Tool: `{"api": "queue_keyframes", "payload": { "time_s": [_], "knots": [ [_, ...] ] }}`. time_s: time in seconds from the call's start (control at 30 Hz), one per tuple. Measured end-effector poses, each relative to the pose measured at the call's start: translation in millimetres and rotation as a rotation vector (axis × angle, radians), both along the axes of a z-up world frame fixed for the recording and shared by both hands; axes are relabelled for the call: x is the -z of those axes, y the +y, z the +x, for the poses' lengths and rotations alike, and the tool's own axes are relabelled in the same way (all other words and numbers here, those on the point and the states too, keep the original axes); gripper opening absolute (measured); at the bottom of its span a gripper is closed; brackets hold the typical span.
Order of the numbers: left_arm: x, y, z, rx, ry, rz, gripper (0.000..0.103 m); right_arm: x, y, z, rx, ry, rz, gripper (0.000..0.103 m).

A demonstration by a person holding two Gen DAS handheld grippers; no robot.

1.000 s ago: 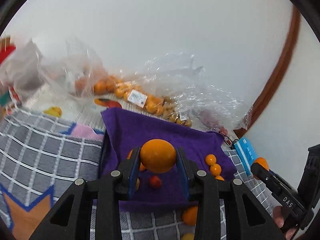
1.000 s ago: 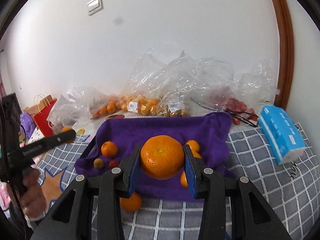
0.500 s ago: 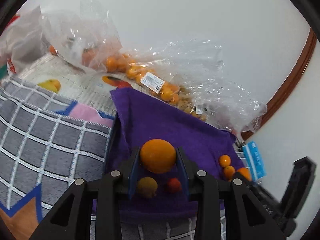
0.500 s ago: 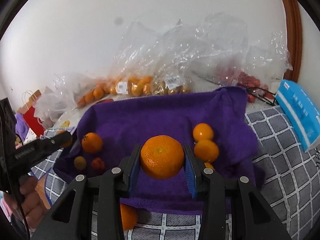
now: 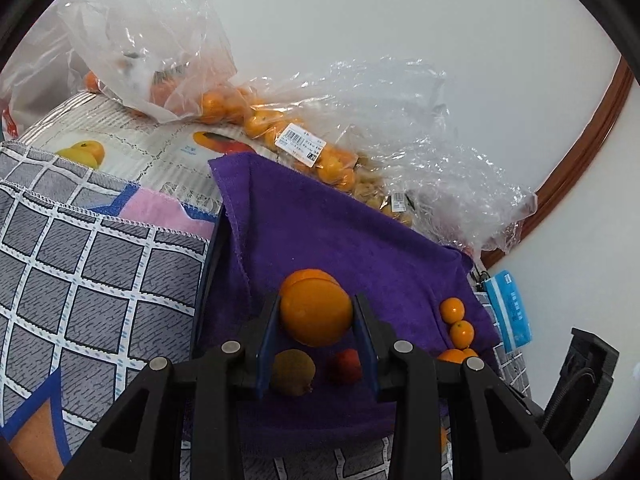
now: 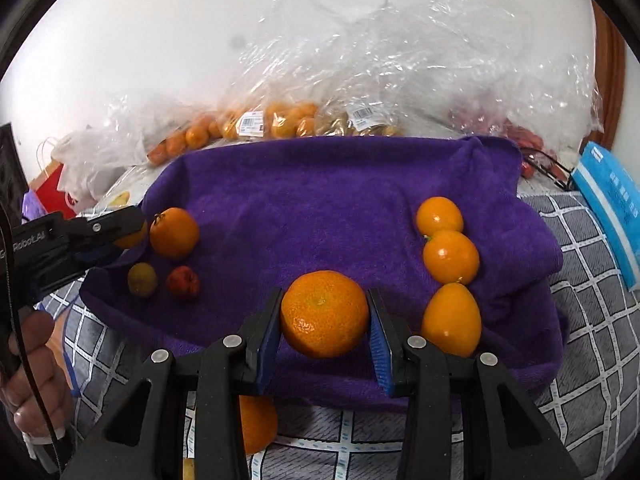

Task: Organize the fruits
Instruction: 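Lower the large orange onto the towel and open right gripper while left gripper lowers its orange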

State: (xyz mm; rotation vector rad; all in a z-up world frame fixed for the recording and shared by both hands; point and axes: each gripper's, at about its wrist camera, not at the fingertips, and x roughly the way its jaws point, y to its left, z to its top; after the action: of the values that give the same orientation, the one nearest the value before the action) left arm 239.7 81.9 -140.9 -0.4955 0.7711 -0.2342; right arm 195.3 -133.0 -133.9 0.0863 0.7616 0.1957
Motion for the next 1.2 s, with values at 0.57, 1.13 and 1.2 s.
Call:
{"api": "queue_keyframes", "payload": {
  "time_s": [0.57, 1.13, 1.2],
  "knots": [
    [-1, -18, -6, 0.062, -0.016, 0.047, 0.032, 0, -3, 1, 0.016, -0.002, 0.006, 0.040],
    [-13, -3, -14, -0.009, -0.068, 0.047, 0.034, -11, -9, -6, 0.059, -0.063, -0.014, 0.043],
    [-14, -1, -14, -0.016, -0.070, 0.048, 0.034, -13, -7, -8, 0.055, -0.079, -0.029, 0.043]
  ]
}}
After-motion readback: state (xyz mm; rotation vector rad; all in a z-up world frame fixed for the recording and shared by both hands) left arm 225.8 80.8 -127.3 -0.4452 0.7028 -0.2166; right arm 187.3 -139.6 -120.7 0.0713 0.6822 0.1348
